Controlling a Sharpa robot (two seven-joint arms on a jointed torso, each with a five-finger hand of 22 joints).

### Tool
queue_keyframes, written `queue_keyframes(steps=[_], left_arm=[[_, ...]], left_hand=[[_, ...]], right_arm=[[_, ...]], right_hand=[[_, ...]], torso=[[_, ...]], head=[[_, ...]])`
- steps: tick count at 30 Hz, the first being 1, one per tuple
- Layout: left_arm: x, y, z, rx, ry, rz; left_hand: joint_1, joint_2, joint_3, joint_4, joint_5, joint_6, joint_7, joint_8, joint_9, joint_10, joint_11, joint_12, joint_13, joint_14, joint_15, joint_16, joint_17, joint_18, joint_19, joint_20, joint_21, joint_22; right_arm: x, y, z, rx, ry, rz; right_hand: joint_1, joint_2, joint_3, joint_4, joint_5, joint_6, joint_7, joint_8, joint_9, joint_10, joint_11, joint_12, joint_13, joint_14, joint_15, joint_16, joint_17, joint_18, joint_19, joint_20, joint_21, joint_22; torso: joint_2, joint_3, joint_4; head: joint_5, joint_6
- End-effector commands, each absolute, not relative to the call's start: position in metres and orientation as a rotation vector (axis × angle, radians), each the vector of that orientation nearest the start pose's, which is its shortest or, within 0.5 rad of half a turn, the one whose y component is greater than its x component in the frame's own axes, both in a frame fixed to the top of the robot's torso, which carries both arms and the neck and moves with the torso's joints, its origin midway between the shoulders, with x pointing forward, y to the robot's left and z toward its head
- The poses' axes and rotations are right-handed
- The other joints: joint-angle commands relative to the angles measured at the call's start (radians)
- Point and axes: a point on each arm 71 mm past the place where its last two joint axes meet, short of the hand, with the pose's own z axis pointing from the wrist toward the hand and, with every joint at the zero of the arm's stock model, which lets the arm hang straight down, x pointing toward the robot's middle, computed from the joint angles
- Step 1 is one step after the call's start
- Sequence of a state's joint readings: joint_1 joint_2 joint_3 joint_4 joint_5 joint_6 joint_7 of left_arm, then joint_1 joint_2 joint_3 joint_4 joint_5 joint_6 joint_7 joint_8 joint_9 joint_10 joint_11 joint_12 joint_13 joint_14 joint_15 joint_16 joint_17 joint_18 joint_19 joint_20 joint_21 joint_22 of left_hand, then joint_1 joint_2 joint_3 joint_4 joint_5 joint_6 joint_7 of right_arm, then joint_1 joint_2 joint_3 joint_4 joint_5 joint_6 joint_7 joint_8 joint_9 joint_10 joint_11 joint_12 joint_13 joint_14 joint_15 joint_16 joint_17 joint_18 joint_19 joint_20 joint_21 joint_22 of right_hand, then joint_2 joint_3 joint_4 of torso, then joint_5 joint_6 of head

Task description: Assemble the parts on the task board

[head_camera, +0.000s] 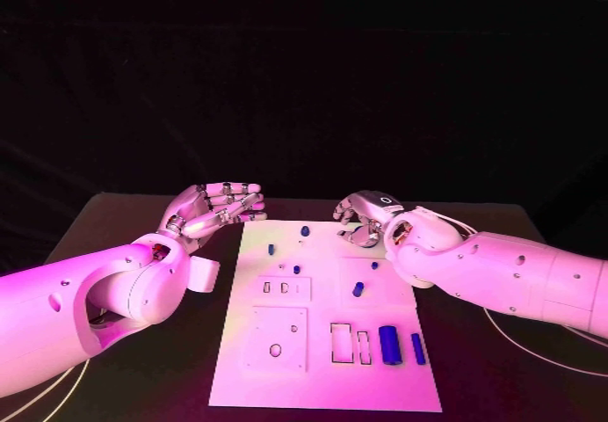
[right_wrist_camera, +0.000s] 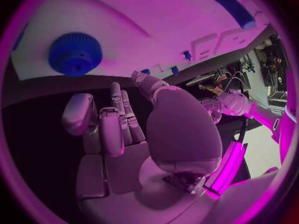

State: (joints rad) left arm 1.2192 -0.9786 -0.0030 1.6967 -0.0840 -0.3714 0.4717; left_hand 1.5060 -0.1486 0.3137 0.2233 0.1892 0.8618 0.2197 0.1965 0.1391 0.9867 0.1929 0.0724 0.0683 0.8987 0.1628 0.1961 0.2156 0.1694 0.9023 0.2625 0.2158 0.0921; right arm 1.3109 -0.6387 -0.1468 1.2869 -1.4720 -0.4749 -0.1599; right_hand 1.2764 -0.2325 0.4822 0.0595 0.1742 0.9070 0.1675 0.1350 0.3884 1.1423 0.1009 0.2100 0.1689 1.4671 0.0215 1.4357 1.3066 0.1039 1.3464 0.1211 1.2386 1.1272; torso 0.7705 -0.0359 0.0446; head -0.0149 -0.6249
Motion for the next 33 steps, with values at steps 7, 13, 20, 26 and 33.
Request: queue_keyframes(steps=[7, 13, 20, 26, 33], left_arm=[[0.465, 0.23, -0.134, -0.946, 1.299, -1.595], [0.467, 0.234, -0.135, -0.948, 1.295, -1.586], [0.468, 0.234, -0.135, -0.949, 1.297, -1.585], [0.468, 0.234, -0.136, -0.95, 1.298, -1.584], [0.469, 0.235, -0.136, -0.951, 1.298, -1.582]], left_hand=[[-0.002, -0.004, 0.005, -0.001, -0.003, -0.003, 0.026, -0.004, 0.001, 0.0, 0.005, -0.007, -0.001, -0.007, 0.001, -0.007, 0.001, 0.013, 0.006, 0.001, 0.005, -0.001], [-0.003, -0.004, 0.006, -0.001, -0.003, -0.003, 0.027, -0.004, 0.001, 0.0, 0.005, -0.007, -0.001, -0.009, 0.001, -0.008, 0.002, 0.013, 0.005, 0.001, 0.005, -0.002], [-0.004, -0.004, 0.007, -0.001, -0.003, -0.002, 0.027, -0.004, 0.001, 0.001, 0.006, -0.007, -0.001, -0.013, 0.002, -0.01, 0.002, 0.012, 0.003, 0.001, 0.004, -0.003], [-0.004, -0.004, 0.007, -0.002, -0.003, -0.002, 0.027, -0.004, 0.001, 0.001, 0.006, -0.007, -0.001, -0.014, 0.003, -0.011, 0.002, 0.012, 0.002, 0.002, 0.003, -0.003], [-0.005, -0.004, 0.007, -0.002, -0.003, -0.002, 0.027, -0.004, 0.001, 0.001, 0.006, -0.007, -0.001, -0.016, 0.003, -0.012, 0.002, 0.011, 0.0, 0.002, 0.002, -0.003]], right_arm=[[0.541, -0.218, -0.17, 0.114, 1.659, 0.547], [0.544, -0.228, -0.175, 0.11, 1.737, 0.516], [0.548, -0.23, -0.179, 0.074, 1.758, 0.459], [0.55, -0.233, -0.182, 0.083, 1.757, 0.438], [0.548, -0.222, -0.183, 0.076, 1.745, 0.469]], right_hand=[[0.099, 0.027, -0.314, 0.119, 0.009, -0.113, 0.006, 0.116, 0.067, 0.102, -0.011, 1.065, 0.994, 0.089, -0.007, 0.106, 0.193, -0.044, 0.08, -0.004, 0.135, 0.19], [0.132, 0.024, -0.344, 0.167, 0.082, -0.139, 0.011, 0.141, 0.073, 0.184, -0.006, 1.176, 1.133, 0.097, -0.002, 0.124, 0.234, -0.053, 0.1, 0.002, 0.165, 0.233], [0.147, 0.03, -0.348, 0.194, 0.084, -0.137, 0.013, 0.161, 0.076, 0.256, -0.002, 1.242, 1.221, 0.104, 0.002, 0.135, 0.264, -0.061, 0.121, 0.006, 0.195, 0.272], [0.153, 0.034, -0.342, 0.205, 0.089, -0.133, 0.012, 0.171, 0.077, 0.297, -0.003, 1.274, 1.267, 0.104, 0.003, 0.135, 0.264, -0.066, 0.133, 0.007, 0.213, 0.295], [0.154, 0.037, -0.337, 0.21, 0.091, -0.125, 0.011, 0.178, 0.077, 0.308, -0.004, 1.283, 1.279, 0.104, 0.002, 0.135, 0.264, -0.069, 0.139, 0.006, 0.221, 0.305]], torso=[[-0.005, 0.013, -0.0183], [-0.004, 0.011, -0.0171], [-0.003, 0.0086, -0.0153], [-0.004, 0.0071, -0.0132], [-0.004, 0.0081, -0.014]], head=[[0.008, 0.003], [0.003, 0.001], [0.001, -0.004], [0.002, -0.009], [0.004, -0.011]])
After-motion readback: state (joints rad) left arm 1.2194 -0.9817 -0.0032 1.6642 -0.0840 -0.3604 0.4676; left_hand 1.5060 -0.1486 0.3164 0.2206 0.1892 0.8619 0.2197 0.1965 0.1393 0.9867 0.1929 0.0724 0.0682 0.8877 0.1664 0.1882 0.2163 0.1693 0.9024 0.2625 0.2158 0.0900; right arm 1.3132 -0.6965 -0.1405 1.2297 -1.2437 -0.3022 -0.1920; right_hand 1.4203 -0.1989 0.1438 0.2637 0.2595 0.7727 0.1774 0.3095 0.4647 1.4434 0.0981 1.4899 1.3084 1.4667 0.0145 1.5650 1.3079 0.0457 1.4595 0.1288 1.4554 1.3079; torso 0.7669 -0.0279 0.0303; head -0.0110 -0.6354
